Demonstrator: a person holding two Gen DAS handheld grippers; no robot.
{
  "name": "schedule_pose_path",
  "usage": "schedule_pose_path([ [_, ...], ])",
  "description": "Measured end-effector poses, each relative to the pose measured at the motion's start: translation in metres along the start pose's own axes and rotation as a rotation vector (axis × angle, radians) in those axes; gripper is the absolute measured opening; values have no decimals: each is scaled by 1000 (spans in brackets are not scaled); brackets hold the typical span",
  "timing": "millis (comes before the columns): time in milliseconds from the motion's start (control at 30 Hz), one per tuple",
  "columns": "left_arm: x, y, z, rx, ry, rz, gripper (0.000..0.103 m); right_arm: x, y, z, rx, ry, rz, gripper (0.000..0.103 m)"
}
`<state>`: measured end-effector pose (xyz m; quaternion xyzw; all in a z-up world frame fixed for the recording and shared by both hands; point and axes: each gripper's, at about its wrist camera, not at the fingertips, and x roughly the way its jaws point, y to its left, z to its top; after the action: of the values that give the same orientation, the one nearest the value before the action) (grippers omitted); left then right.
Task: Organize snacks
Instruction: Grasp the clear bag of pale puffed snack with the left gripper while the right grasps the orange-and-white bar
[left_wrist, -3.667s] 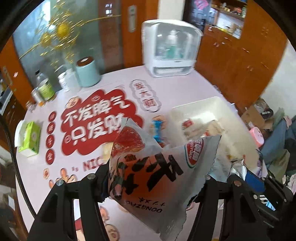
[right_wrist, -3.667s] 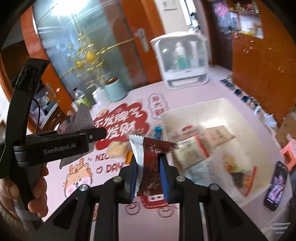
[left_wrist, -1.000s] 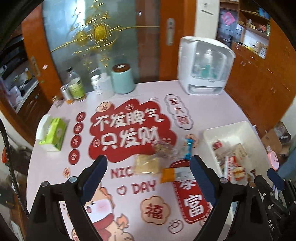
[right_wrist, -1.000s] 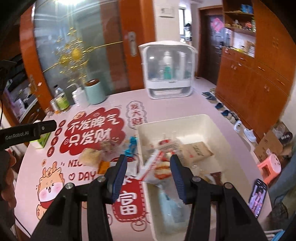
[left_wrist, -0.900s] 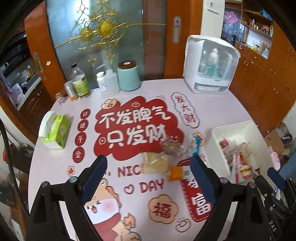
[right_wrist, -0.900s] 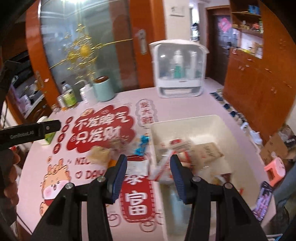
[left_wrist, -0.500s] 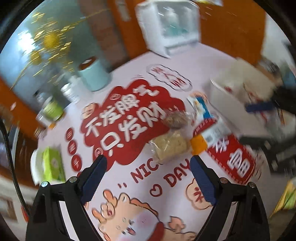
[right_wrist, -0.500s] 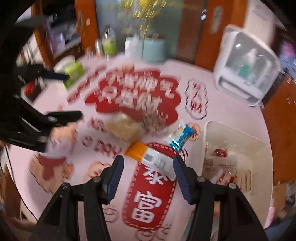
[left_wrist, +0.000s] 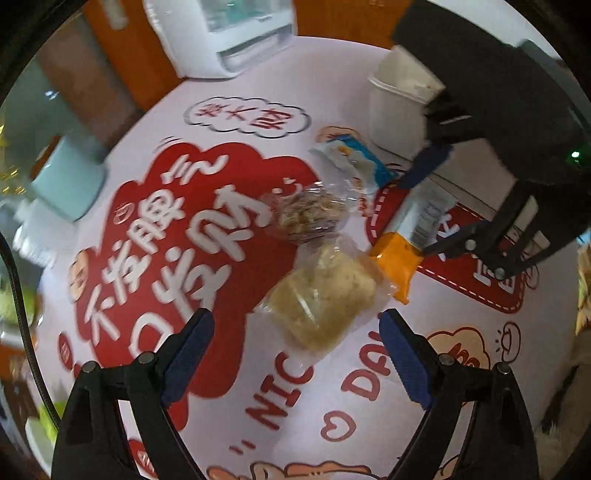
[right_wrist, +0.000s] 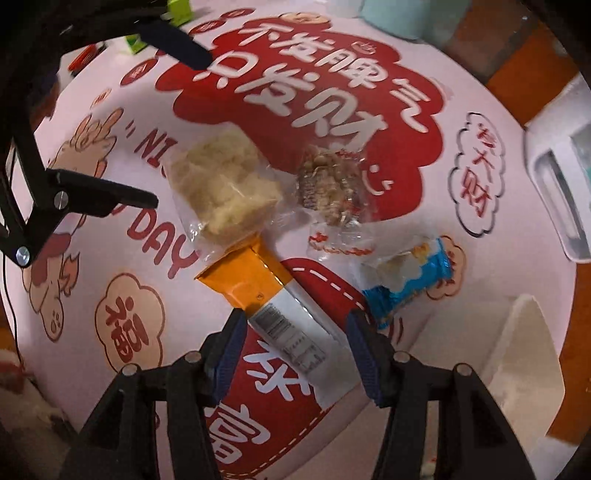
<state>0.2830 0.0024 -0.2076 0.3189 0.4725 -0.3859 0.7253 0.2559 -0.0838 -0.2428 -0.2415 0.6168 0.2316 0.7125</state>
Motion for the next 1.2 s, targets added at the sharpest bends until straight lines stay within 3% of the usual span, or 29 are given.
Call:
schedule_pose_path([
  [267, 33, -1, 3, 88, 62, -58, 90, 25, 0, 0, -53, 77, 5, 57],
  [533, 58, 9, 12, 69, 109, -146, 90, 34, -15, 0, -16, 90, 58, 55],
  [600, 63, 8, 12, 68, 104, -176, 82, 33, -20, -1, -17, 95, 57, 52],
  [667, 66, 10, 13, 65, 107, -164, 73, 34, -19, 1, -16, 102, 58, 51],
  [800, 63, 9, 8, 45, 104, -154, 67, 36, -17, 4, -10, 106, 54, 47],
  [933, 53, 5, -3, 6, 109, -69, 62, 34, -12, 5, 7, 109, 60, 41],
  [1067, 40, -3, -17, -102, 149, 39, 62, 31, -1, 7, 34, 102, 66, 37],
  [1200, 16, -10, -33, -250, 165, 57, 62, 18, 8, 3, 80, 76, 89, 34],
])
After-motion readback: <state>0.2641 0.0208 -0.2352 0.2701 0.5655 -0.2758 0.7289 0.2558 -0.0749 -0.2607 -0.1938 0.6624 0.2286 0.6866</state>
